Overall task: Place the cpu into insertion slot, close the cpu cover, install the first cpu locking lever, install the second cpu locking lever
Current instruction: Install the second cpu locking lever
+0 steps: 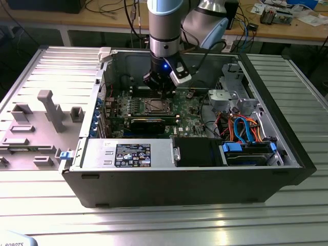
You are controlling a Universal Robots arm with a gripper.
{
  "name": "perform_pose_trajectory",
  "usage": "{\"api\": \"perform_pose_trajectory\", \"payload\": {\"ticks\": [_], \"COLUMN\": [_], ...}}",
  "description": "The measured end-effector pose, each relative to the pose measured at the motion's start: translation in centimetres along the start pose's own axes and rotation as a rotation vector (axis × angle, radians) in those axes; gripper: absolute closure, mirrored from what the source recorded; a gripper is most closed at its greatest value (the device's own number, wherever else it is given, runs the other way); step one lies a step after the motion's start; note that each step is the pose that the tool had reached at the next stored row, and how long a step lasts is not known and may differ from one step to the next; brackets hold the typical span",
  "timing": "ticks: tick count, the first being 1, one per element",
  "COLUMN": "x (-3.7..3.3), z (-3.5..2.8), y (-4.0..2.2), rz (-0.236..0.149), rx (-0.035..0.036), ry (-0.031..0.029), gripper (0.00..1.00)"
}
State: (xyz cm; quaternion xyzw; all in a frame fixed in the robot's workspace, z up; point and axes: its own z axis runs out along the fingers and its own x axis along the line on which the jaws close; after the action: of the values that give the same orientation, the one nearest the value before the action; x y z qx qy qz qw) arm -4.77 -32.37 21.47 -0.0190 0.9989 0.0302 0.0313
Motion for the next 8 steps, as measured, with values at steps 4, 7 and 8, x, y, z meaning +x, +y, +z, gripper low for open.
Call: {"api": "perform_pose_trajectory", "payload": {"ticks": [4,7,8], "x": [0.02,0.03,0.03], "z": [-0.04,-0.07,-0.25], "y": [-0.57,-0.94,-0.98], "rz": [0.000,0.000,0.000], "rx": [0.0000,-0.0001,0.0001], "ry": [0.0000,-0.0001,0.0000], "gripper": [0.89,0.89,0.89]}}
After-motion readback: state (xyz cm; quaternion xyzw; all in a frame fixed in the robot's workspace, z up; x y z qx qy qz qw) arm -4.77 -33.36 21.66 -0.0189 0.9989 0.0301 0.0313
